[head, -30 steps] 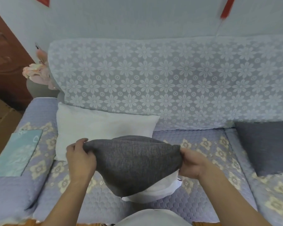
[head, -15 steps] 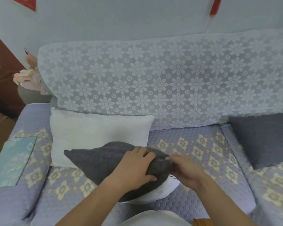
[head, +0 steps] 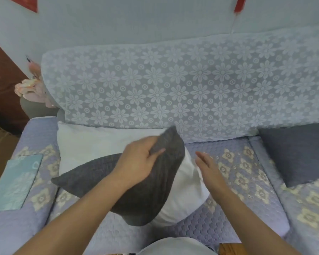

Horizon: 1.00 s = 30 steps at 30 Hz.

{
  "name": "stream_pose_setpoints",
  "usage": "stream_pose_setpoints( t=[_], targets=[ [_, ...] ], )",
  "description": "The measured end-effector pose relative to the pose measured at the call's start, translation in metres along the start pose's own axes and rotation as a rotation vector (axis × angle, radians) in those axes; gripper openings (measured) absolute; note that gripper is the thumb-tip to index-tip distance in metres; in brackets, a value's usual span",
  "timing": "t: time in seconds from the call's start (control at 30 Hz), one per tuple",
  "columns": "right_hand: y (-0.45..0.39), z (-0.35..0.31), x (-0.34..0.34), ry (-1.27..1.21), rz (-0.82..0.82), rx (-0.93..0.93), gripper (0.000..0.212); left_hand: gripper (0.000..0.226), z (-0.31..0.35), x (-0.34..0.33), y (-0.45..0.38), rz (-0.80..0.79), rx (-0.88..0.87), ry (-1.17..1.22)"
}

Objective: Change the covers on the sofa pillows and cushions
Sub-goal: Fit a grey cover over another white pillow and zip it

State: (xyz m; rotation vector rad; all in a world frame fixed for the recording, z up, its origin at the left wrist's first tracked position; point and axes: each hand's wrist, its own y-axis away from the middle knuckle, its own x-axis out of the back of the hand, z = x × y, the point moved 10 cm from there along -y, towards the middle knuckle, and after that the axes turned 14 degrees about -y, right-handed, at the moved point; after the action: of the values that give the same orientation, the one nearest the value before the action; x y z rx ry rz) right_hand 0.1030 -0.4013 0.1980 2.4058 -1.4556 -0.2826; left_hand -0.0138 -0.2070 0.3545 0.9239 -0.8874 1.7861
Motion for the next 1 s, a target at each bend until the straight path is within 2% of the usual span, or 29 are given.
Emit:
stream_pose_setpoints(
  t=[0.1, 0.2, 0.3, 0.37, 0.47, 0.5, 0.53, 0.6, 0.7, 0.77, 0.87, 1.0],
  targets=[
    [-0.009, -0.023, 0.013, 0.055, 0.069, 0.121, 0.042, 0.013, -0.032, 0.027, -0.003, 0.058, 0.312, 0.414],
    [-0.020, -0.035, 0.018, 0.125, 0.115, 0.238, 0.042, 0.015, -0.079, 0.036, 0.013, 0.141, 0.479, 0.582],
    [-0.027, -0.032, 0.016, 0.441, 0.141, 0.335, 0.046, 0.013, -0.145, 0.016, 0.047, 0.141, 0.660, 0.665],
    [-0.032, -0.004, 0.015, 0.630, 0.106, 0.260, 0.053, 0.020, -0.205, -0.007, 0.072, 0.068, 0.805, 0.587],
    [-0.036, 0.076, 0.021, 0.757, -0.055, -0.031, 0.062, 0.046, -0.300, -0.043, 0.107, -0.130, 1.043, 0.158],
    [-0.033, 0.100, 0.023, 0.769, -0.107, -0.152, 0.059, 0.056, -0.310, -0.060, 0.116, -0.233, 1.096, 0.054],
    [-0.027, 0.123, 0.026, 0.741, -0.134, -0.251, 0.052, 0.065, -0.309, -0.083, 0.122, -0.352, 1.095, 0.005],
    [-0.013, 0.163, 0.036, 0.635, -0.120, -0.421, 0.042, 0.078, -0.288, -0.145, 0.129, -0.575, 0.964, 0.010],
    [0.009, 0.220, 0.052, 0.493, -0.082, -0.630, 0.061, 0.079, -0.234, -0.229, 0.128, -0.801, 0.636, -0.016],
    [0.016, 0.250, 0.064, 0.472, -0.060, -0.688, 0.067, 0.075, -0.209, -0.266, 0.126, -0.919, 0.494, -0.100],
    [0.004, 0.276, 0.076, 0.408, -0.043, -0.700, 0.068, 0.074, -0.201, -0.297, 0.115, -0.998, 0.424, -0.261],
    [-0.046, 0.314, 0.097, 0.230, 0.033, -0.723, 0.074, 0.071, -0.230, -0.313, 0.095, -0.974, 0.390, -0.461]
  ],
)
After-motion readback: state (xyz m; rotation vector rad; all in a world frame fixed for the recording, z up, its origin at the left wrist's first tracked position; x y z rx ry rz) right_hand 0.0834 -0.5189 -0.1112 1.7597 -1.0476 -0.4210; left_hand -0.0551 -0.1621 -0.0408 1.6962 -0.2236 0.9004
